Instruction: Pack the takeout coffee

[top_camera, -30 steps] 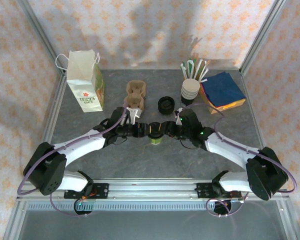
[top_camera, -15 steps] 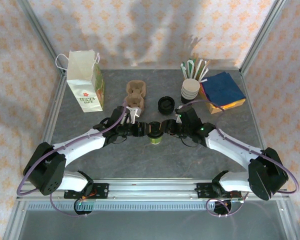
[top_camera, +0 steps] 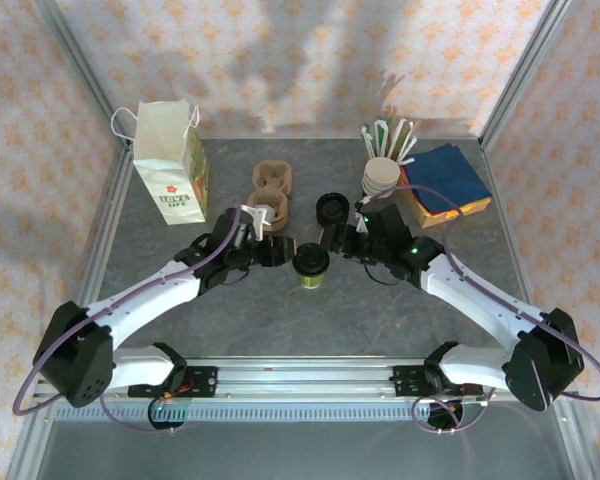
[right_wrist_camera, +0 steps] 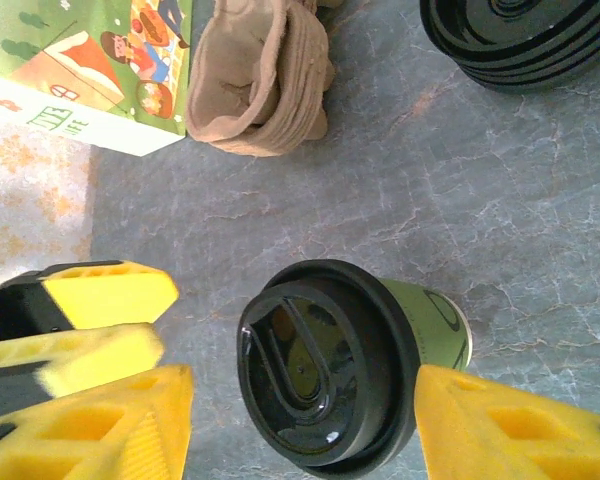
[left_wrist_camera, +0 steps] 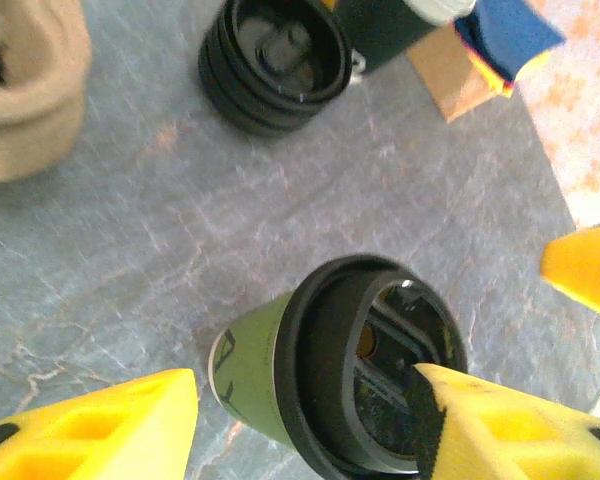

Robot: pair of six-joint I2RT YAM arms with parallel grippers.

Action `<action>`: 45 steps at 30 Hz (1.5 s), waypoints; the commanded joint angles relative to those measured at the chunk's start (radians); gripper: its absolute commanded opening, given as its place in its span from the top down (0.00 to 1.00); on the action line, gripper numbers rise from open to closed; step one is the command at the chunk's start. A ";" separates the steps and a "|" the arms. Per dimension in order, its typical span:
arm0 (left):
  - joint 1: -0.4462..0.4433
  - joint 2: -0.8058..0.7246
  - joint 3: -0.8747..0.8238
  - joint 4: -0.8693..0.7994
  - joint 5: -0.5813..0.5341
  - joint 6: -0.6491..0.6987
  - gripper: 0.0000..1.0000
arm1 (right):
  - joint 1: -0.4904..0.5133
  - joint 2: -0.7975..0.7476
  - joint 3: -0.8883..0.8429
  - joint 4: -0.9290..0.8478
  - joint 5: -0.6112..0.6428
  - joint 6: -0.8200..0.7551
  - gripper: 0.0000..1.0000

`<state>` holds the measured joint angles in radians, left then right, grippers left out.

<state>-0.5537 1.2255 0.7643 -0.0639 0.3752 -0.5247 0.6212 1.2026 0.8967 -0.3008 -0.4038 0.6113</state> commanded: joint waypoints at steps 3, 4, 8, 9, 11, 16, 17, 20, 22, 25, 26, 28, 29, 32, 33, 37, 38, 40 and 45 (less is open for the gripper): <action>0.036 -0.135 -0.019 -0.042 -0.231 -0.037 0.33 | 0.009 -0.044 0.051 -0.109 0.057 0.038 0.31; 0.041 -0.159 -0.028 -0.049 -0.258 -0.036 0.32 | 0.019 -0.034 0.068 -0.149 0.092 0.042 0.27; 0.058 -0.244 -0.061 -0.060 -0.323 -0.025 0.27 | 0.092 0.024 0.156 -0.260 0.188 0.035 0.22; 0.065 -0.261 -0.068 -0.066 -0.328 -0.022 0.26 | 0.116 0.040 0.179 -0.282 0.221 0.037 0.19; 0.082 -0.287 -0.079 -0.078 -0.331 -0.019 0.26 | 0.157 0.073 0.223 -0.322 0.281 0.044 0.15; 0.118 -0.342 -0.108 -0.089 -0.324 -0.027 0.26 | 0.238 0.170 0.328 -0.417 0.434 0.059 0.10; 0.122 -0.351 -0.112 -0.088 -0.320 -0.028 0.26 | 0.254 0.187 0.347 -0.433 0.464 0.065 0.08; 0.130 -0.372 -0.122 -0.088 -0.319 -0.023 0.26 | 0.288 0.231 0.385 -0.457 0.510 0.068 0.06; 0.137 -0.382 -0.126 -0.088 -0.321 -0.021 0.26 | 0.302 0.256 0.391 -0.451 0.508 0.068 0.06; 0.143 -0.388 -0.131 -0.084 -0.317 -0.018 0.26 | 0.318 0.288 0.395 -0.442 0.508 0.070 0.06; 0.145 -0.388 -0.132 -0.082 -0.314 -0.018 0.26 | 0.323 0.299 0.397 -0.440 0.508 0.070 0.06; 0.146 -0.386 -0.131 -0.077 -0.310 -0.017 0.26 | 0.328 0.324 0.403 -0.442 0.512 0.071 0.06; 0.147 -0.385 -0.132 -0.077 -0.308 -0.016 0.26 | 0.329 0.335 0.405 -0.444 0.516 0.071 0.06; 0.149 -0.385 -0.131 -0.077 -0.306 -0.014 0.26 | 0.335 0.367 0.414 -0.454 0.519 0.068 0.06; 0.150 -0.385 -0.133 -0.077 -0.306 -0.013 0.26 | 0.338 0.376 0.418 -0.454 0.522 0.067 0.06; 0.152 -0.385 -0.141 -0.076 -0.306 -0.014 0.26 | 0.343 0.396 0.428 -0.463 0.525 0.061 0.06; 0.153 -0.384 -0.146 -0.076 -0.304 -0.014 0.26 | 0.344 0.400 0.430 -0.463 0.525 0.059 0.06; 0.153 -0.385 -0.151 -0.073 -0.305 -0.015 0.26 | 0.348 0.409 0.436 -0.468 0.532 0.059 0.06; 0.158 -0.382 -0.167 -0.066 -0.303 -0.021 0.26 | 0.362 0.441 0.459 -0.497 0.555 0.056 0.08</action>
<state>-0.4049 0.8505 0.6132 -0.1394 0.0704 -0.5499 0.9703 1.6211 1.3186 -0.7513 0.0948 0.6678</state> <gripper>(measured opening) 0.741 0.922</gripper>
